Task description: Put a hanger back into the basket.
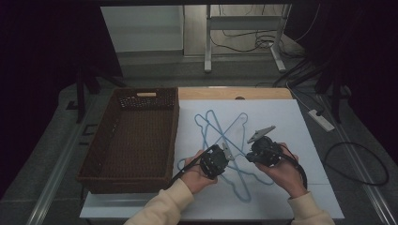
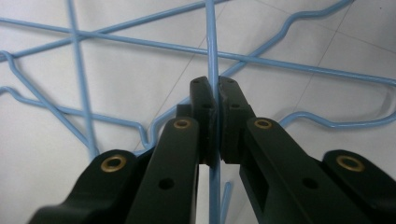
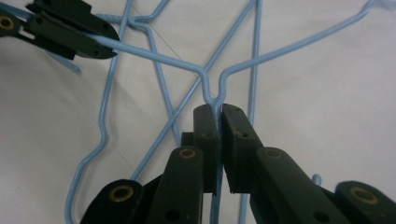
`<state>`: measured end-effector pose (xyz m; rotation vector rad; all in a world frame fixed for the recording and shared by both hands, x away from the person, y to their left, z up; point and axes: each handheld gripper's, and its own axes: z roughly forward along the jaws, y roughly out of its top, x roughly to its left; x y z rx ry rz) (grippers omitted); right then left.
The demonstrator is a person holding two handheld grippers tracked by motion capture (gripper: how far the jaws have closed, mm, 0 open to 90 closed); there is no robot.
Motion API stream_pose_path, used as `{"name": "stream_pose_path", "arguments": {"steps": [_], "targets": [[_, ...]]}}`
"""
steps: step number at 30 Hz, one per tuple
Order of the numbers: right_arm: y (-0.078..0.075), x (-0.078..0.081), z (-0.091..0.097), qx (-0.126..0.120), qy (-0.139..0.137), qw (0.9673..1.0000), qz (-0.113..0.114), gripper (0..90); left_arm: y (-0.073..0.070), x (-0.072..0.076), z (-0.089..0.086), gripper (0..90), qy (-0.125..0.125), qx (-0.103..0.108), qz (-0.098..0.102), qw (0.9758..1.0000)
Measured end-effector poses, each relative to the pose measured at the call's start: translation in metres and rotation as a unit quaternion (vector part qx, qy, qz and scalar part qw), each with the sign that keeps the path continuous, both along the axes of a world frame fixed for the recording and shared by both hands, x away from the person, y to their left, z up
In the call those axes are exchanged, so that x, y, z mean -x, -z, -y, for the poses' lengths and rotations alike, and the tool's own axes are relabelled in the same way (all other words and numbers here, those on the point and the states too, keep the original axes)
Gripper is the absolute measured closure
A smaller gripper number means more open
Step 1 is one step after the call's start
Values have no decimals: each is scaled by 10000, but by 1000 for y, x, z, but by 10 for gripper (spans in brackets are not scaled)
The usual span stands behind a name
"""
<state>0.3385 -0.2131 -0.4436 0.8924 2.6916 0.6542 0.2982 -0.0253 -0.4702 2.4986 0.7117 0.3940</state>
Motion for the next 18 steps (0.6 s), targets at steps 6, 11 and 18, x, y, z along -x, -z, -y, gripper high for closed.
{"name": "stream_pose_path", "arguments": {"steps": [6, 11, 18], "targets": [[-12, 3, 6, -735, 225, 9952, 609, 634, -2, -2, -2, 867, -125, 75, 83, 9999], [-37, 11, 28, -1892, 559, 9671, 1605, 497, -5, -4, -5, 867, -262, 184, 130, 9994], [-48, 20, 64, -2510, 636, 9501, 1739, 464, -9, -12, -16, 867, -544, 497, -8, 9973]]}}
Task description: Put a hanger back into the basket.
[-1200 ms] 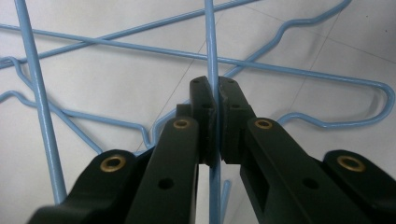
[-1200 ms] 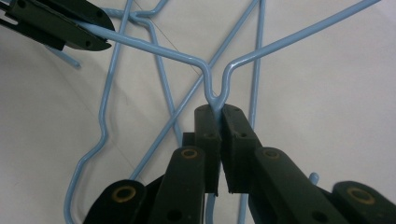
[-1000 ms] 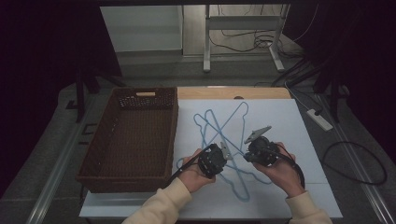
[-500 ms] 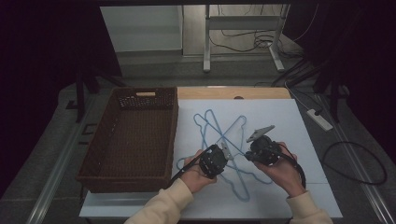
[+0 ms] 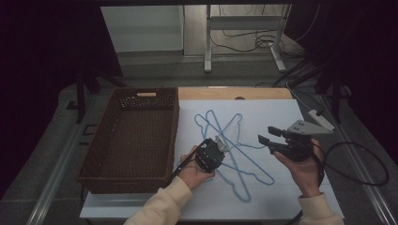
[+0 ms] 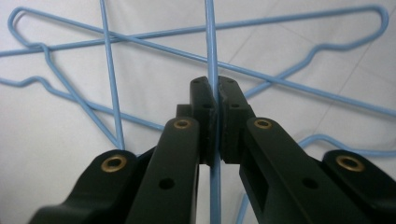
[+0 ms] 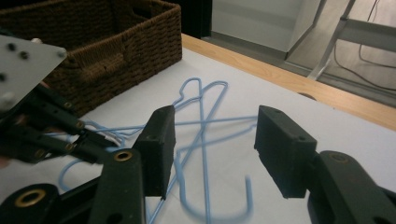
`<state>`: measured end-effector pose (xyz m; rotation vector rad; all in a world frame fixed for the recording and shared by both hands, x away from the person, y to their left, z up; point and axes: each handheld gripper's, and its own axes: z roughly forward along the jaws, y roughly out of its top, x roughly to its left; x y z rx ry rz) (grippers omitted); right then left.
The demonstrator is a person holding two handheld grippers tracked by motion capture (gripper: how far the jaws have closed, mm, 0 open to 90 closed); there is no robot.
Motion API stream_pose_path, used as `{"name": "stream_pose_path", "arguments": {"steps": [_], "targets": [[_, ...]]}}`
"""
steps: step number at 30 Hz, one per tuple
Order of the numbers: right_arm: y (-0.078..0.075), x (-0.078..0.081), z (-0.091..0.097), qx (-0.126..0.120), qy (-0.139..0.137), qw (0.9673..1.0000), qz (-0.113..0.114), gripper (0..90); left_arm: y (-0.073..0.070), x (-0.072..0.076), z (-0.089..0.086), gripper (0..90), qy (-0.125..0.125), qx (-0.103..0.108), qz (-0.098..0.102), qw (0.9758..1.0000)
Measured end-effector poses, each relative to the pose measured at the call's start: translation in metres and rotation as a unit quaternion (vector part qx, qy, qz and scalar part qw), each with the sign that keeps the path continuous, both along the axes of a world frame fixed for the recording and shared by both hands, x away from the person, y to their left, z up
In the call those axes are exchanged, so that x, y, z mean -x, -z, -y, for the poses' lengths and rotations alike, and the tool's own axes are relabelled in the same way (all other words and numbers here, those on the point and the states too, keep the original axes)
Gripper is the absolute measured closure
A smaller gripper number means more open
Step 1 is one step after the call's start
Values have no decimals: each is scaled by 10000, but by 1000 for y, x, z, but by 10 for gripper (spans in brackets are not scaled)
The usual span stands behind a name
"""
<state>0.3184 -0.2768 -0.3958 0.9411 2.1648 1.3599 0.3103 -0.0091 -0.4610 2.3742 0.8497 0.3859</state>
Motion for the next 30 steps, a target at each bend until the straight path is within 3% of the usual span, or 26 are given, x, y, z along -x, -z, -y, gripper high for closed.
{"name": "stream_pose_path", "arguments": {"steps": [1, 3, 15, 18, 21, 24, 26, 30], "targets": [[1, 0, 3, -19, 11, 10000, -13, 457, -1, -3, -4, 868, -64, 158, -46, 9998], [4, 0, 9, 18, -30, 10000, -65, 440, -2, -3, -7, 868, -117, 254, -50, 9996], [22, 3, 25, 5, -118, 9998, -175, 412, -14, -3, -15, 868, -264, 465, 108, 9985], [33, 7, 30, 59, -83, 9996, -263, 407, -24, -2, -23, 868, -289, 650, 160, 9973], [44, 10, 32, 135, -46, 9993, -342, 403, -31, 1, -27, 868, -269, 702, 241, 9969], [55, 12, 35, 179, 33, 9988, -463, 401, -47, 6, -36, 868, -260, 913, 372, 9948], [57, 13, 35, 223, 36, 9985, -498, 401, -51, 6, -39, 868, -239, 981, 393, 9941], [61, 14, 36, 284, 53, 9983, -497, 393, -64, 10, -54, 868, -269, 1281, 425, 9905]]}}
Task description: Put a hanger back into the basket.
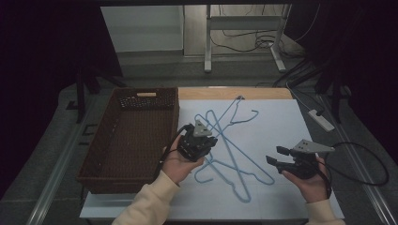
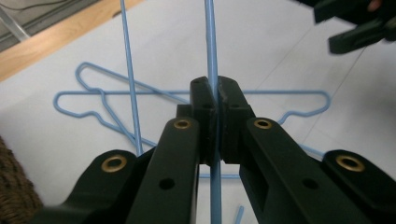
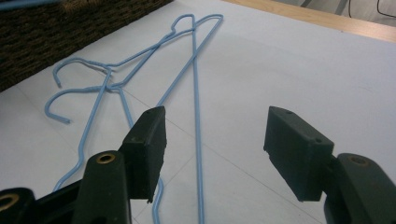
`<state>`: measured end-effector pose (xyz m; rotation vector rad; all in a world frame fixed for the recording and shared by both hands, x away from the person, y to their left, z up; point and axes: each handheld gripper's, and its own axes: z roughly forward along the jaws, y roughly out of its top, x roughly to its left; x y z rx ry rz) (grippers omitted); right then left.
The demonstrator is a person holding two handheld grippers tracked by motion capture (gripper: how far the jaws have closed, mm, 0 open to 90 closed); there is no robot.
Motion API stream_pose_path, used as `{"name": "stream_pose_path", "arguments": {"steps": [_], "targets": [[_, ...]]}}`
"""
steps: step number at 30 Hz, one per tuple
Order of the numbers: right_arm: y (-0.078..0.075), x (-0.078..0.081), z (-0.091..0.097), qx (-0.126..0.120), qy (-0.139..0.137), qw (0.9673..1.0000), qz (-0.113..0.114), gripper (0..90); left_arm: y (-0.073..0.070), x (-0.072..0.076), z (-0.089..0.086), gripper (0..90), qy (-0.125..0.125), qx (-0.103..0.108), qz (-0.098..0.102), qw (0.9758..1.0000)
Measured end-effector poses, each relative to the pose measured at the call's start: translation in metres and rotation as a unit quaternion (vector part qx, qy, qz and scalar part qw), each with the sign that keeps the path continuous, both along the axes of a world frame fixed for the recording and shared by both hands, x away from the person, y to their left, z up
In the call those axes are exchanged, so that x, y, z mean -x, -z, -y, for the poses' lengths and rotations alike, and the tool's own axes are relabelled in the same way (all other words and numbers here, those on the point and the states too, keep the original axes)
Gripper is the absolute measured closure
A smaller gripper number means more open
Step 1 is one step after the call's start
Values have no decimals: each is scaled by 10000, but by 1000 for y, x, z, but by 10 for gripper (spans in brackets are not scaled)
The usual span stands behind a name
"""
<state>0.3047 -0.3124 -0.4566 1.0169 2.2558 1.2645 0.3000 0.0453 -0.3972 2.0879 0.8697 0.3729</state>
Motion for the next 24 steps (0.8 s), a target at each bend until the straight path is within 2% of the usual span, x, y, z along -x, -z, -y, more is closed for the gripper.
{"name": "stream_pose_path", "arguments": {"steps": [7, 8, 11, 24], "targets": [[9, -3, -2, 80, 65, 9999, -91, 392, -9, 5, -28, 868, -119, 346, 87, 9993], [9, -3, -2, 80, 65, 9999, -91, 392, -9, 5, -28, 868, -119, 346, 87, 9993], [9, -3, -3, 94, 69, 9999, -69, 392, -10, 7, -43, 868, -179, 565, 37, 9982], [11, -3, -3, 178, 133, 9997, -106, 390, -11, 15, -82, 868, -402, 842, 200, 9954]]}}
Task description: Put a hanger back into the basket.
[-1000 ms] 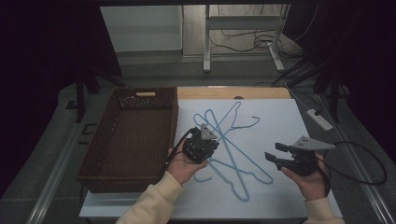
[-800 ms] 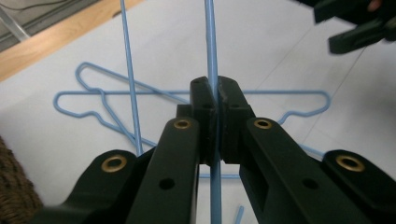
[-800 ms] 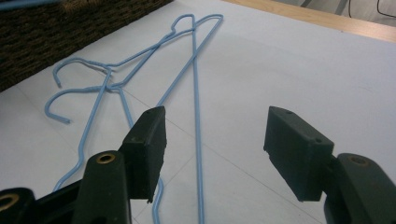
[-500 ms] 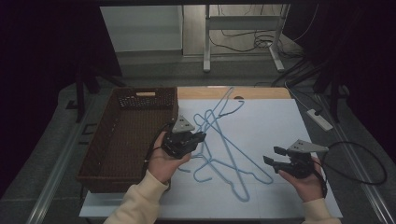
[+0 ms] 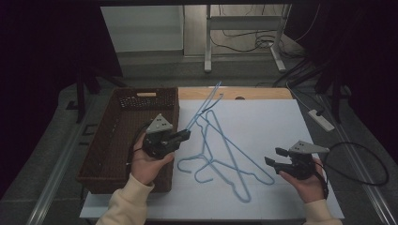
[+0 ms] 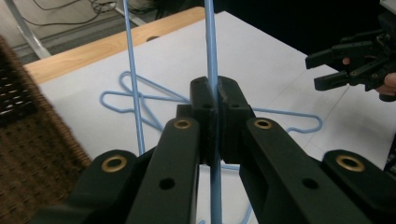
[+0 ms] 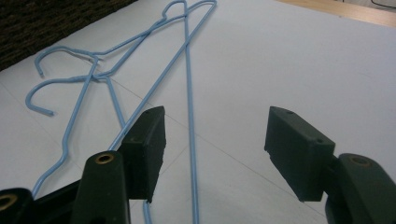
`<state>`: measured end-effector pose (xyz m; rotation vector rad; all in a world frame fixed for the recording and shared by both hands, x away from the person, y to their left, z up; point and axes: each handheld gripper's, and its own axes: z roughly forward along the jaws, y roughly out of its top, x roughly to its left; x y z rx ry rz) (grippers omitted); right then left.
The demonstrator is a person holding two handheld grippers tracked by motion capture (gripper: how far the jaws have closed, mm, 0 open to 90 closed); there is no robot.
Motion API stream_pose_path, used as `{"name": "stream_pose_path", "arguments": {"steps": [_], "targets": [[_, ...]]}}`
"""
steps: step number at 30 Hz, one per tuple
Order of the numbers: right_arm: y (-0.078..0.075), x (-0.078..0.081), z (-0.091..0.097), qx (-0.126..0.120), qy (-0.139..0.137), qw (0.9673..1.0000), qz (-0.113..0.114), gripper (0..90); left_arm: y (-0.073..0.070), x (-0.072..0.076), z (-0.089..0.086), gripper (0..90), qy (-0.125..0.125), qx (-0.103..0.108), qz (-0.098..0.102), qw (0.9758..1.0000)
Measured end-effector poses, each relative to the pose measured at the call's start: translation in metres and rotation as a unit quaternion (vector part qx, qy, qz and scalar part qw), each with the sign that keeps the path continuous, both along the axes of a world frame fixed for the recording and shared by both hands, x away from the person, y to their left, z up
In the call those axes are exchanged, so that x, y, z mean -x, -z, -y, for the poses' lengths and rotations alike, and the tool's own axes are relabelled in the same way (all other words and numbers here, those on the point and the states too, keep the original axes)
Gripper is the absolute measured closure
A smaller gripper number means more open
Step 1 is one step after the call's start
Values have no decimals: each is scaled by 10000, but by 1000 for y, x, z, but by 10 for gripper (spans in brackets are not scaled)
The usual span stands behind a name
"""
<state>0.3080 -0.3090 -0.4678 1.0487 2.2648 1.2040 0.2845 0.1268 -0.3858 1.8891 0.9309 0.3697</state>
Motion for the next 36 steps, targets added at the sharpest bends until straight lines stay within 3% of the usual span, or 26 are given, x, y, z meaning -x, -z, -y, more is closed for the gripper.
{"name": "stream_pose_path", "arguments": {"steps": [10, 21, 36], "targets": [[2, 0, -3, 97, -22, 9999, -34, 388, -2, 2, -21, 868, -180, 59, 7, 9998], [4, 0, -4, 141, -20, 9999, -44, 388, -7, 3, -51, 868, -429, 294, 95, 9986], [5, -1, -4, 203, -17, 9998, -43, 387, -12, 4, -89, 868, -687, 342, 298, 9966]]}}
